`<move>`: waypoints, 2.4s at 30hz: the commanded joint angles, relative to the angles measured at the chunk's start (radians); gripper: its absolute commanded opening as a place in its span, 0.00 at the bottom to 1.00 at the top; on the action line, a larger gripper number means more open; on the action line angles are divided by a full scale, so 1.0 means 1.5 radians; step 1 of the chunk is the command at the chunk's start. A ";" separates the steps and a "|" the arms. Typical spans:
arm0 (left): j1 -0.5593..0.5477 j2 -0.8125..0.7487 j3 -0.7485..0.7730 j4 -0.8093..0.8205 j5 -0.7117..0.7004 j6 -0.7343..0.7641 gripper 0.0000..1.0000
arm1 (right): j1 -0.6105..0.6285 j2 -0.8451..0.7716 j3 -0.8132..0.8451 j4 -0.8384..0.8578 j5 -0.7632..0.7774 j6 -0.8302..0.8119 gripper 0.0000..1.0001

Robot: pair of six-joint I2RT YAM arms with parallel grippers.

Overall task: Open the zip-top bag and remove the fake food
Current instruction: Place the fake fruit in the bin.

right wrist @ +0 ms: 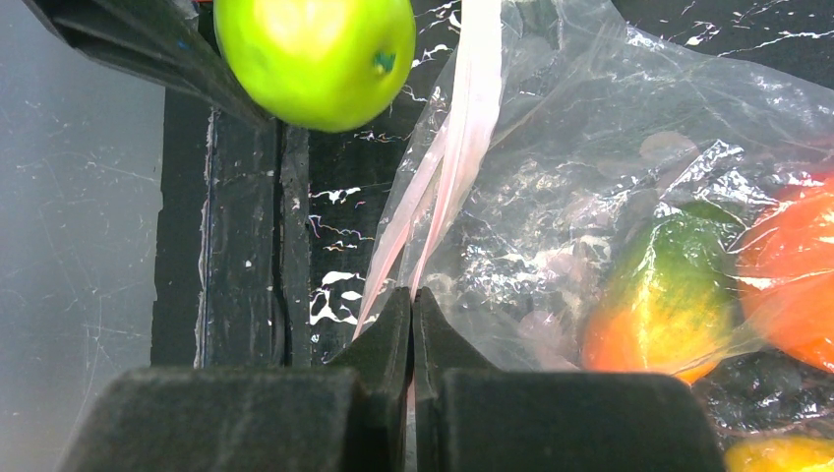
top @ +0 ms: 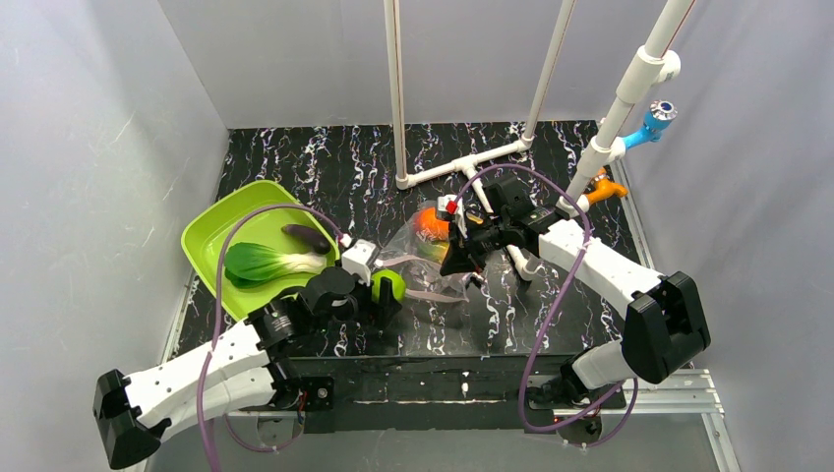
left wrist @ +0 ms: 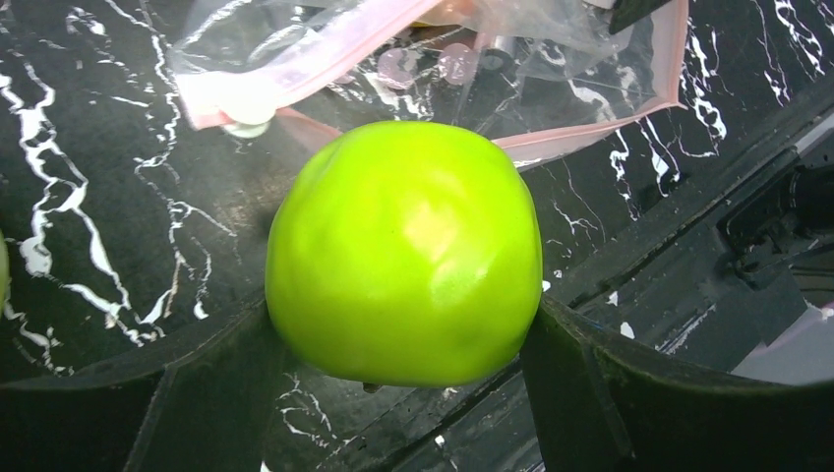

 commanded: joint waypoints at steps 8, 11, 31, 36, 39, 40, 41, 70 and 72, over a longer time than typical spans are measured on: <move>0.024 -0.044 0.067 -0.151 -0.106 -0.030 0.00 | -0.005 -0.002 0.004 -0.005 -0.002 -0.010 0.01; 0.034 -0.045 0.073 -0.173 -0.121 -0.038 0.00 | -0.006 -0.002 0.003 -0.005 0.000 -0.010 0.01; 0.144 -0.130 0.061 -0.283 -0.213 -0.135 0.00 | -0.008 0.000 0.001 -0.005 0.000 -0.013 0.01; 0.163 -0.142 0.067 -0.319 -0.257 -0.167 0.00 | -0.008 0.001 0.001 -0.005 0.001 -0.013 0.01; 0.172 -0.149 0.068 -0.324 -0.269 -0.172 0.00 | -0.008 0.001 0.001 -0.005 0.001 -0.013 0.01; 0.174 -0.151 0.069 -0.325 -0.272 -0.172 0.00 | -0.008 0.000 0.001 -0.005 0.000 -0.013 0.01; 0.178 -0.152 0.070 -0.324 -0.274 -0.172 0.00 | -0.009 0.000 0.001 -0.006 0.001 -0.014 0.01; 0.425 -0.061 0.075 -0.268 -0.160 -0.140 0.00 | -0.011 -0.006 0.000 -0.006 -0.002 -0.016 0.01; 0.448 -0.050 0.072 -0.262 -0.144 -0.139 0.00 | -0.011 -0.006 0.000 -0.006 -0.001 -0.016 0.01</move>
